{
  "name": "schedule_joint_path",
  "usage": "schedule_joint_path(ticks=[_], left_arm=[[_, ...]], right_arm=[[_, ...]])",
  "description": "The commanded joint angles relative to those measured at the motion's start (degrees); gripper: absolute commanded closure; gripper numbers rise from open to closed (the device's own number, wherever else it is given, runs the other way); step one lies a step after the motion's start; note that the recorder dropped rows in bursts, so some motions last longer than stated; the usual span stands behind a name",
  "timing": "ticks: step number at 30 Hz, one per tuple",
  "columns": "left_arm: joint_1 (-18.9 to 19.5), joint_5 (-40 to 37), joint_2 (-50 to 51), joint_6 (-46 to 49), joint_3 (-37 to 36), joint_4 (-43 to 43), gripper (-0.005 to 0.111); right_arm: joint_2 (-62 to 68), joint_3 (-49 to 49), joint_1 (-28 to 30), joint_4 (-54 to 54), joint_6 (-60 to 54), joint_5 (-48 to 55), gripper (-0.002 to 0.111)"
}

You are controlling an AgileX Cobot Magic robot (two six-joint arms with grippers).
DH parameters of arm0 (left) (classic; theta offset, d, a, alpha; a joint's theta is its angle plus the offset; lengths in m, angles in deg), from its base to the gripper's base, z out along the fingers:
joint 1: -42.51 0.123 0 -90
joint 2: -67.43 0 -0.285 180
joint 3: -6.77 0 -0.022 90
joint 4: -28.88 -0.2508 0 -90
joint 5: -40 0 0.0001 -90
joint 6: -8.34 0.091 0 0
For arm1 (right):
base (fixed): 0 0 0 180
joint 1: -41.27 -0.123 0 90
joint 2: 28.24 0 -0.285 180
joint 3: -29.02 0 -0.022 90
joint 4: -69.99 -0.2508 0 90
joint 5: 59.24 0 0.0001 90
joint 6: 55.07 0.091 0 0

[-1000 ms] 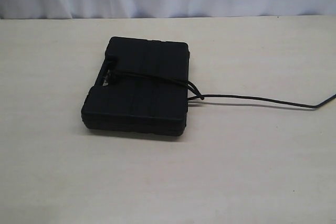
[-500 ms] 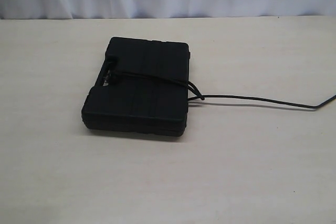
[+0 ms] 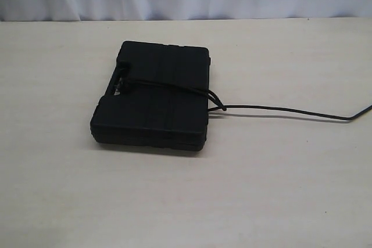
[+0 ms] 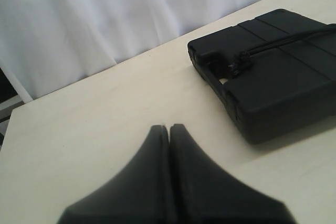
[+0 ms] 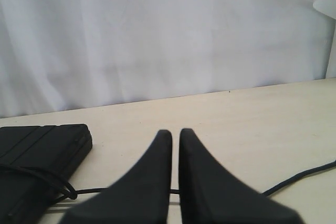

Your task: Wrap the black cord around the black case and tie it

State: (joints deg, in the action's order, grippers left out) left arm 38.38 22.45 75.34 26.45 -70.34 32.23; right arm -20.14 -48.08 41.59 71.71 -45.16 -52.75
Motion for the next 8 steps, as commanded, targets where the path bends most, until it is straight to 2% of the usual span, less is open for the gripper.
schedule_joint_path(ticks=[1, 8], left_arm=[[0.11, 0.33, -0.12, -0.14, -0.11, -0.23, 0.107], [0.11, -0.03, -0.12, -0.14, -0.11, -0.23, 0.107]], right_arm=[[-0.32, -0.12, 0.2, 0.62, -0.34, -0.19, 0.104], [-0.32, -0.12, 0.2, 0.62, -0.34, -0.19, 0.104]])
